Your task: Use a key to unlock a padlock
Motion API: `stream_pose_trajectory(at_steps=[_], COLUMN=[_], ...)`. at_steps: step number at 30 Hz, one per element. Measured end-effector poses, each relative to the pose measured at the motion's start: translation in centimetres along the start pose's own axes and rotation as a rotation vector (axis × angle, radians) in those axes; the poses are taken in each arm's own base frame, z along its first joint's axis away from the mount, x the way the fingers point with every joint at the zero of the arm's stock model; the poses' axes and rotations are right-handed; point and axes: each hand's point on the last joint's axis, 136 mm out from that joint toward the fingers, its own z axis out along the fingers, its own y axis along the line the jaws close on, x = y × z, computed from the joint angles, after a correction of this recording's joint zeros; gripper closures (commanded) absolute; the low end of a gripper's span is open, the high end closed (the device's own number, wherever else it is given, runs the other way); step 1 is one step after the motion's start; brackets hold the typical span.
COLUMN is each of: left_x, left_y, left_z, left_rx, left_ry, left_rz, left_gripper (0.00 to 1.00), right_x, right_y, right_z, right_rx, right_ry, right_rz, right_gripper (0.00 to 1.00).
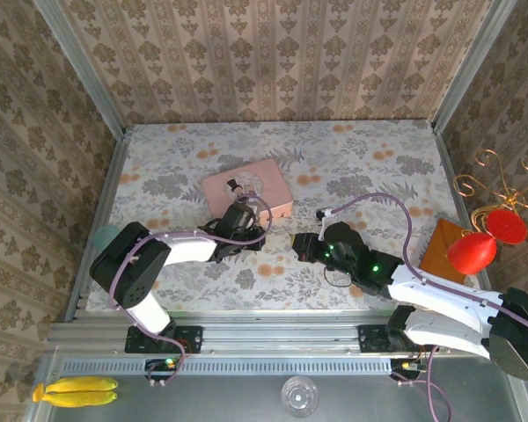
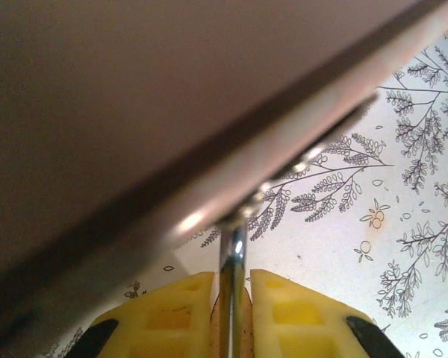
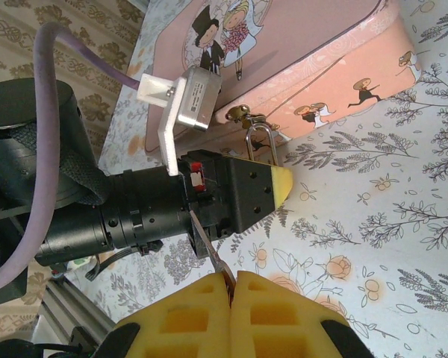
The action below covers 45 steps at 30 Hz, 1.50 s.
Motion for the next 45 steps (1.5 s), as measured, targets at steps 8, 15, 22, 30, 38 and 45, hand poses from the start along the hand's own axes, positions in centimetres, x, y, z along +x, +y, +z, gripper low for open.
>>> stream_pose_trajectory(at_steps=[8,15,22,30,38,45], left_x=[-0.7,-2.5,-4.0,-6.8,-9.0,-9.2], left_y=[1.2,3.3,4.6,6.0,6.2,6.0], left_z=[-0.5,-1.2,-1.7,-1.7,-1.7,-2.4], left_rx=[0.068,0.126,0.181,0.247,0.368,0.394], left_ry=[0.000,-0.026,-0.028,-0.083,-0.174,-0.182], left_rz=[-0.089,-0.228,-0.287,-0.376,-0.402,-0.426], left_gripper=[1.00,1.00,1.00,1.00,1.00,1.00], right_x=[0.5,1.0,1.0,0.8,2.6,3.2], right_y=[-0.5,-1.1,-1.3,-0.6,-1.6,-1.2], right_z=[0.5,1.4,2.5,4.2,6.3,8.0], right_rx=[0.021,0.043,0.084,0.086,0.120,0.117], right_ry=[0.016,0.033,0.057,0.067,0.136,0.165], right_rz=[0.022,0.054,0.056,0.075,0.132,0.170], right_gripper=[1.00,1.00,1.00,1.00,1.00,1.00])
